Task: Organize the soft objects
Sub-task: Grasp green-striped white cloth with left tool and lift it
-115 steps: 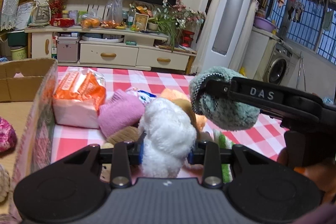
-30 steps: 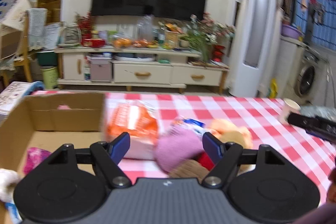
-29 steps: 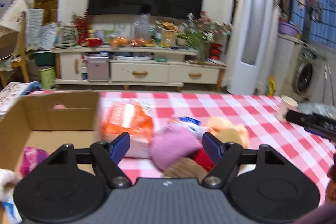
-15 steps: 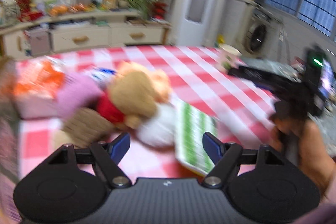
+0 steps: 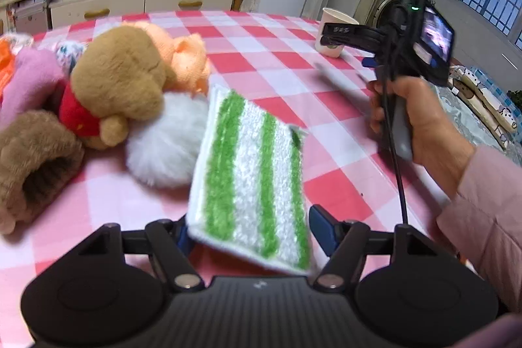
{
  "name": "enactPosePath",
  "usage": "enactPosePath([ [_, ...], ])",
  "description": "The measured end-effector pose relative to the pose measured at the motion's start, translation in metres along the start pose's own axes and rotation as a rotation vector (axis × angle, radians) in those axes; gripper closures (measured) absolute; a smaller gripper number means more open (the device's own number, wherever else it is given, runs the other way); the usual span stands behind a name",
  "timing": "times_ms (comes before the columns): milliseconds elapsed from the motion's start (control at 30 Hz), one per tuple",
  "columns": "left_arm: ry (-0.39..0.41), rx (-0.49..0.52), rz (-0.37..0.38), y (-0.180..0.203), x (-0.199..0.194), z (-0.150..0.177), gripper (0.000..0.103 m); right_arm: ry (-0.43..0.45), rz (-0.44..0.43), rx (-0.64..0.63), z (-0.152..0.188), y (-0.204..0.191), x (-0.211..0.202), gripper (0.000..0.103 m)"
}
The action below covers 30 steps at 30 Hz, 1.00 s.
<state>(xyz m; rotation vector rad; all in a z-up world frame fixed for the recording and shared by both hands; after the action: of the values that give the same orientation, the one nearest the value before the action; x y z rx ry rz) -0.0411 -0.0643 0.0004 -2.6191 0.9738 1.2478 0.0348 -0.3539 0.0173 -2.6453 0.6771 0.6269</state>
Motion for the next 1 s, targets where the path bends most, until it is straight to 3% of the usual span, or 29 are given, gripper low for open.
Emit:
enactPosePath([
  [100, 0.008, 0.008, -0.005, 0.005, 0.003, -0.005, 0.035, -0.007, 0.016, -0.024, -0.004, 0.000, 0.017, 0.000],
  [367, 0.036, 0.000, -0.015, 0.008, 0.012, -0.015, 0.047, 0.000, 0.017, -0.043, -0.022, -0.001, 0.047, 0.000],
  [400, 0.040, 0.007, -0.015, 0.009, 0.013, -0.015, 0.050, -0.002, 0.028, -0.046, -0.023, -0.001, 0.049, 0.005],
  [467, 0.044, 0.013, -0.008, 0.010, 0.014, -0.016, 0.058, -0.011, 0.024, -0.054, -0.024, -0.001, 0.049, 0.031],
  [533, 0.043, 0.011, 0.007, 0.010, 0.015, -0.016, 0.071, -0.011, 0.018, -0.069, -0.024, -0.003, 0.048, 0.032],
  [567, 0.042, 0.012, 0.010, 0.011, 0.015, -0.016, 0.073, -0.004, 0.016, -0.077, -0.024, -0.004, 0.046, 0.032],
  [700, 0.047, 0.009, 0.002, 0.009, 0.012, -0.014, 0.077, -0.004, -0.026, -0.104, -0.017, -0.010, 0.034, 0.033],
  [1000, 0.055, -0.059, -0.012, -0.012, -0.005, -0.008, 0.081, -0.114, -0.186, -0.212, 0.018, -0.050, -0.014, 0.032],
])
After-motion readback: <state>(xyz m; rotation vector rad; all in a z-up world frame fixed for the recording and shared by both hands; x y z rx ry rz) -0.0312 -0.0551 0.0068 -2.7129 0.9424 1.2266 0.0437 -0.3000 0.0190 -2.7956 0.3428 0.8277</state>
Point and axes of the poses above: each gripper's, at about its wrist camera, not at the fingertips, and x roughly the way its jaws point, y to its right, z to its underside, the point moved 1 cm from there along x, roughly the way its jaws point, and after that the axes turned 4 degrees about x, right-handed, at the moved point
